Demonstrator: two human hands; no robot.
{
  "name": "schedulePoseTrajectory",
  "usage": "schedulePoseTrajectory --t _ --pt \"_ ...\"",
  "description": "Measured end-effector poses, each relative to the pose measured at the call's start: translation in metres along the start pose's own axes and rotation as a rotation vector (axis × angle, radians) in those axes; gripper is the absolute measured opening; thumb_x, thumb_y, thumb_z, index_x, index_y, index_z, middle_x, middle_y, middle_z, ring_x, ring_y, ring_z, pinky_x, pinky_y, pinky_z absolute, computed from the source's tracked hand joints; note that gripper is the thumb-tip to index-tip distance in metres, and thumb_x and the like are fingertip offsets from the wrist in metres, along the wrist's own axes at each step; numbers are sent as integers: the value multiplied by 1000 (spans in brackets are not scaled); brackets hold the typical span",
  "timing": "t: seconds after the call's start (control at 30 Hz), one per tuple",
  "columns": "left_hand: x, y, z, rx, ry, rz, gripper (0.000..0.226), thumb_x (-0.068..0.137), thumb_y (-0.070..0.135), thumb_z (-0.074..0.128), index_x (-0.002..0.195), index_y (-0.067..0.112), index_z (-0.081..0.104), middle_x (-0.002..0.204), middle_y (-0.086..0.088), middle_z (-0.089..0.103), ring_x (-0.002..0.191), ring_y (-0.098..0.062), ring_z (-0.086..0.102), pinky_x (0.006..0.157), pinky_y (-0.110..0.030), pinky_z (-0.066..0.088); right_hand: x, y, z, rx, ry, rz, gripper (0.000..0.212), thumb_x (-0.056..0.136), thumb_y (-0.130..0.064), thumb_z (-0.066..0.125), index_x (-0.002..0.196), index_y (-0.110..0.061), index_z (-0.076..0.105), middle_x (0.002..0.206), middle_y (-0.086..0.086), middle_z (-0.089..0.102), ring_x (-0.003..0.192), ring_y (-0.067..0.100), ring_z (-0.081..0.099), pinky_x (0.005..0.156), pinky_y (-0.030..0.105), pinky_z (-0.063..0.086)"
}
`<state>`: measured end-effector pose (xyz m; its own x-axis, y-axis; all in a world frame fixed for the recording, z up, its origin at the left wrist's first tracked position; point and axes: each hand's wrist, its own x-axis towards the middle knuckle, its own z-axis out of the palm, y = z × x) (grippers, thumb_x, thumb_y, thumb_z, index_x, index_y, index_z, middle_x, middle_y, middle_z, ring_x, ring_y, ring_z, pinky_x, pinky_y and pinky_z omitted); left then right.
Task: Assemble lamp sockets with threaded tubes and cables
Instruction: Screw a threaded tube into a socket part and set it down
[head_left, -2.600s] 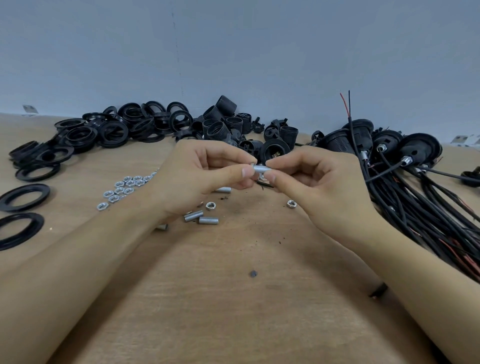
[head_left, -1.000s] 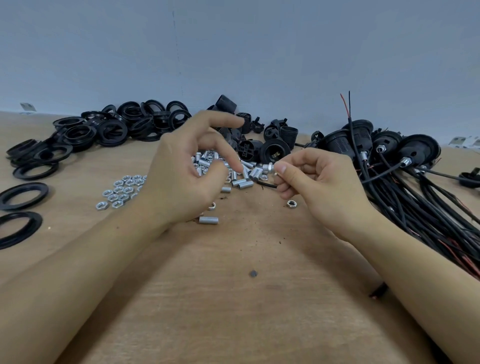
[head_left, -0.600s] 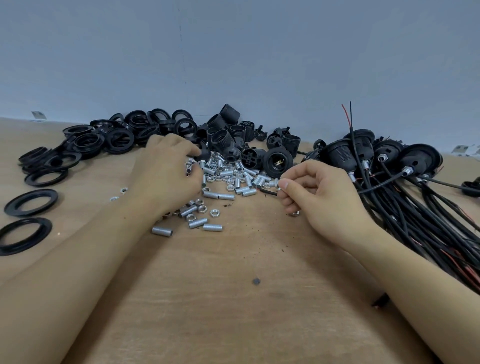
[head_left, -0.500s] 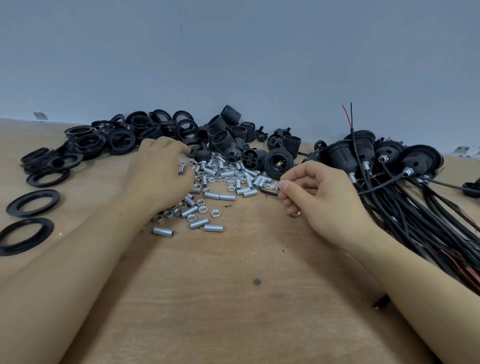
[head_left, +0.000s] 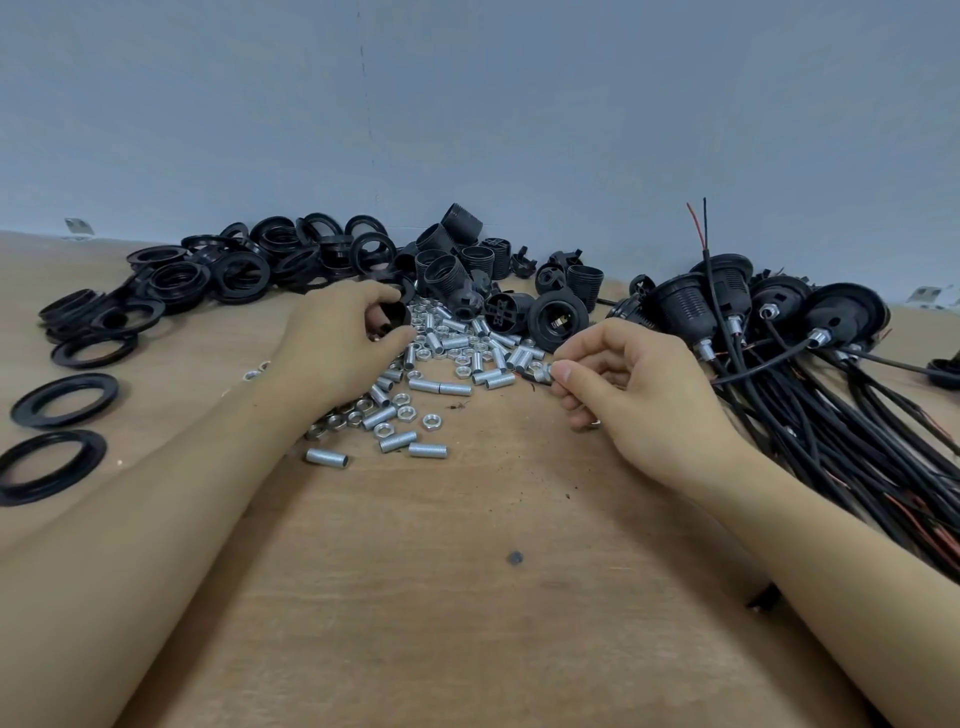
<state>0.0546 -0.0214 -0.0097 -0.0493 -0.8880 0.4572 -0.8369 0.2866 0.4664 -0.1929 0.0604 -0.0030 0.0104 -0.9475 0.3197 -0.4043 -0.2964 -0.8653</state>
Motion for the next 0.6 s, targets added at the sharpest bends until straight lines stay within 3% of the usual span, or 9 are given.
schedulePoseTrajectory --t 0.1,0.17,0.27,0.4,0.47,0.53,0.6 --pt "0 -1 -2 -73 40 -22 39 82 36 79 118 23 70 91 5 60 82 -12 59 69 -16 39 0 0 0 3 7 -7 7 91 -8 67 87 -13 68 71 5 70 63 23 67 59 34 60" --pt "0 3 -6 -231 92 -38 34 78 37 82 109 28 71 101 6 61 81 -6 64 70 -9 43 0 0 -1 9 28 -20 8 90 -9 67 87 -16 68 72 4 70 63 22 67 59 33 60" --pt "-4 17 -13 -614 100 -55 29 78 29 84 99 36 65 107 12 68 85 -4 70 76 -16 54 1 -2 -2 33 61 -70 10 90 -9 68 90 -19 67 76 2 71 67 20 69 61 34 61" --pt "-12 30 -11 -768 37 -8 31 81 15 81 103 32 67 106 7 71 87 -2 70 76 -13 52 0 -3 -2 83 83 -113 12 89 -9 68 91 -20 67 81 3 70 75 21 68 61 27 59" --pt "-15 31 -9 -694 29 -1 28 81 24 82 104 35 69 105 10 70 84 -1 68 74 -16 52 0 -4 -2 88 86 -120 12 90 -9 68 91 -21 67 82 3 70 76 20 68 60 24 57" --pt "-14 27 -7 -396 80 13 29 80 38 81 105 37 67 105 15 65 80 0 64 72 -15 48 0 -3 -2 84 90 -123 12 90 -9 68 91 -21 67 82 2 70 77 19 68 59 22 56" --pt "-13 20 -6 -124 62 -11 43 82 46 77 119 32 63 115 9 59 87 -4 61 79 -23 46 1 -3 -2 68 90 -122 12 90 -10 68 91 -21 67 81 1 69 77 19 67 59 23 57"
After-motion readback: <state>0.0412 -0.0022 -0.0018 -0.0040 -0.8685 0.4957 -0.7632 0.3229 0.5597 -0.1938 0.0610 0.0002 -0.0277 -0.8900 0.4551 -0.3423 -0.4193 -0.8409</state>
